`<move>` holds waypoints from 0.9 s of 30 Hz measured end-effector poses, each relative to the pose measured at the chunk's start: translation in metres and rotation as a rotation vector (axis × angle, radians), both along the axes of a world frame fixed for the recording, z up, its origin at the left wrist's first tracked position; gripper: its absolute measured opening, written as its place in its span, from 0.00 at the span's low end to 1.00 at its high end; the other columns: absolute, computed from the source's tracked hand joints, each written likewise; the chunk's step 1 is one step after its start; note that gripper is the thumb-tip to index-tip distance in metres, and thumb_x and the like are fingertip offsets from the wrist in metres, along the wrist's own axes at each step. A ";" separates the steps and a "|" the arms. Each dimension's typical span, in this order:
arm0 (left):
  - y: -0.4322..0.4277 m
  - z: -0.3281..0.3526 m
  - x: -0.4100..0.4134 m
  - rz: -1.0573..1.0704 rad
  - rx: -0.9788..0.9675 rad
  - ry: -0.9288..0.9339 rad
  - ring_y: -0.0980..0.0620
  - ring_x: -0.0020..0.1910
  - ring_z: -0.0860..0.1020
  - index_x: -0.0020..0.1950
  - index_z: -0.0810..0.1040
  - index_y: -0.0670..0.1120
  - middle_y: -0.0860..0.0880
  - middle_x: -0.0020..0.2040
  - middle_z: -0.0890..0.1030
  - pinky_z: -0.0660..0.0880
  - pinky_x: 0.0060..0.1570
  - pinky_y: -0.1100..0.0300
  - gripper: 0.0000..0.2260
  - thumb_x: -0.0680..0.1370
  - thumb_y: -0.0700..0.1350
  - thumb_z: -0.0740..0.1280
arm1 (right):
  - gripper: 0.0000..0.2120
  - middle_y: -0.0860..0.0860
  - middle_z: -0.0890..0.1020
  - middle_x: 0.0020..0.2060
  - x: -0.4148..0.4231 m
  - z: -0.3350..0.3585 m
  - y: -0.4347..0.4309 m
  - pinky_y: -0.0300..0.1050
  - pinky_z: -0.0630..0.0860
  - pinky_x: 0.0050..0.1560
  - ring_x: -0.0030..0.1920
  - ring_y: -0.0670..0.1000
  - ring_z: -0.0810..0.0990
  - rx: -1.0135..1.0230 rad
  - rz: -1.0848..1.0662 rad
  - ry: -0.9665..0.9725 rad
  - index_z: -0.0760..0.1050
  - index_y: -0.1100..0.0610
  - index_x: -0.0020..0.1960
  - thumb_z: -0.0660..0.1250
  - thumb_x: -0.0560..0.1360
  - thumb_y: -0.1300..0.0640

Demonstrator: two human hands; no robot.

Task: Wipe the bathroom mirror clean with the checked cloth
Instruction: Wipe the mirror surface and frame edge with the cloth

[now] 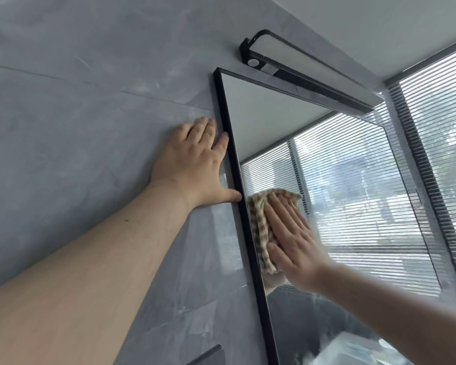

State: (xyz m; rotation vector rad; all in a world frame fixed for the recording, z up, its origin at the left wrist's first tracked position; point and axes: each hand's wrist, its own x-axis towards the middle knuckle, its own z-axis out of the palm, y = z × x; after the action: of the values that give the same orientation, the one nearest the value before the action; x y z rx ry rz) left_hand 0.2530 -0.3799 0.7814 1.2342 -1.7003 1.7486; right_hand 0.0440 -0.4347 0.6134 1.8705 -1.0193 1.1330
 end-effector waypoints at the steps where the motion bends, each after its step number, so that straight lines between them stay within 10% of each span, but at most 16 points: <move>1: 0.000 0.000 0.000 0.000 -0.002 -0.001 0.43 0.80 0.50 0.82 0.50 0.47 0.40 0.81 0.53 0.50 0.76 0.48 0.56 0.65 0.83 0.49 | 0.31 0.49 0.44 0.81 0.002 0.000 0.001 0.47 0.40 0.79 0.81 0.51 0.43 -0.002 0.012 -0.013 0.39 0.49 0.81 0.42 0.82 0.40; 13: 0.000 0.000 0.000 -0.046 0.019 0.004 0.42 0.80 0.51 0.81 0.53 0.47 0.39 0.81 0.54 0.50 0.76 0.47 0.54 0.65 0.81 0.48 | 0.33 0.47 0.45 0.79 0.026 0.092 0.014 0.41 0.36 0.77 0.79 0.44 0.40 -0.002 0.113 -0.070 0.44 0.52 0.80 0.46 0.77 0.44; 24: 0.001 -0.002 0.000 -0.021 0.020 -0.002 0.42 0.80 0.49 0.81 0.52 0.47 0.40 0.81 0.52 0.48 0.77 0.47 0.54 0.66 0.82 0.49 | 0.33 0.39 0.35 0.77 0.001 -0.003 0.031 0.35 0.31 0.71 0.74 0.36 0.30 0.238 -0.024 -0.091 0.34 0.44 0.77 0.51 0.81 0.43; 27: 0.000 -0.002 0.000 -0.028 0.016 0.001 0.42 0.80 0.49 0.81 0.52 0.47 0.40 0.81 0.52 0.49 0.77 0.47 0.54 0.66 0.82 0.49 | 0.33 0.50 0.36 0.79 0.000 0.004 0.040 0.49 0.36 0.78 0.78 0.47 0.31 0.195 -0.253 0.059 0.33 0.50 0.78 0.44 0.80 0.41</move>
State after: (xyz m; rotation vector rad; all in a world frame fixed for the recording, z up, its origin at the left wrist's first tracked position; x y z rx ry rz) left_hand 0.2535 -0.3800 0.7794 1.2123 -1.7261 1.7213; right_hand 0.0445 -0.3952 0.6170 1.8466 -1.3298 0.8520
